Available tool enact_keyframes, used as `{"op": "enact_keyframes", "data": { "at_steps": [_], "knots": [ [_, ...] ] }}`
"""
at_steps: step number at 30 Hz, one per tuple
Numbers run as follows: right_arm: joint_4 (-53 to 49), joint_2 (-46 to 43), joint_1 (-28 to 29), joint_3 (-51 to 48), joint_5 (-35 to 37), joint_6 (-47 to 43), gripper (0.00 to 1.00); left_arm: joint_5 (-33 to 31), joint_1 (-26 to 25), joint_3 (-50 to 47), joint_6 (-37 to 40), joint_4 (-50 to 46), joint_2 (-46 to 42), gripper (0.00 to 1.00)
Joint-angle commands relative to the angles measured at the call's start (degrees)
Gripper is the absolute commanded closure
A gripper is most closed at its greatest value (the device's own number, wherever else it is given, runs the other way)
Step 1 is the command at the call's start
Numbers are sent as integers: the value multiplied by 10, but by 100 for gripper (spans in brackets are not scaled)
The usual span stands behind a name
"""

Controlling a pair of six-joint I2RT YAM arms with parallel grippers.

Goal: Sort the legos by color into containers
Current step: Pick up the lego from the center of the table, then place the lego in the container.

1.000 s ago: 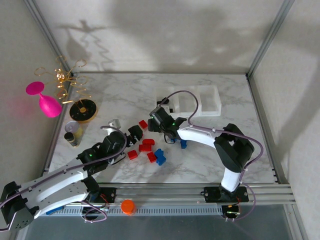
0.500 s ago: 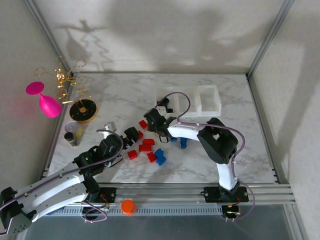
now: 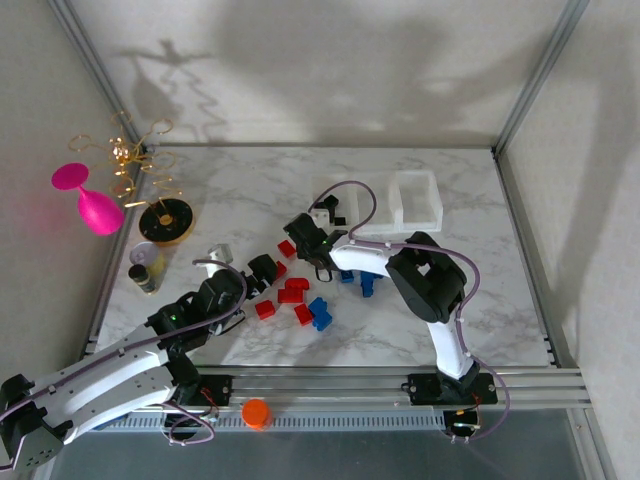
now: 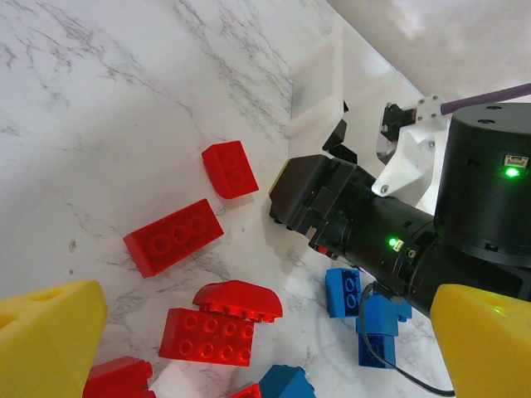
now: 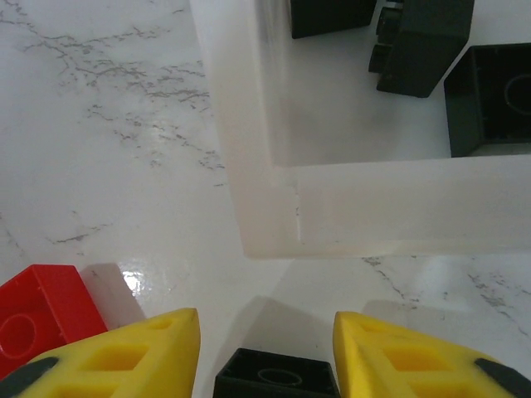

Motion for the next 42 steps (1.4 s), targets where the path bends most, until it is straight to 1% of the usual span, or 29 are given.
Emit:
{"op": "enact_keyframes", "data": {
  "at_steps": [1,8,22,26,29,33,38,42],
  "knots": [
    [-9,8,-2,8,19,-3,57,-20,1,-5,-11,-6,3,0],
    [-7,-16,-2,-5,14,-9,64,-18,1,-1,-9,-2,9,0],
    [-6,-114,-5,-34,9,-33,68,-17,0,20,6,1,23,0],
    [-10,-137,-15,-28,9,-51,68,-15,1,29,11,9,37,0],
    [-3,-146,-34,-23,8,-66,68,-8,2,37,15,19,51,0],
    [4,-130,-63,1,2,-90,68,-6,2,50,22,26,72,0],
    [-1,-76,-100,60,-15,-116,69,-1,3,62,30,43,99,0],
    [3,-30,-106,107,-11,-139,68,2,5,73,37,52,127,1]
  ]
}}
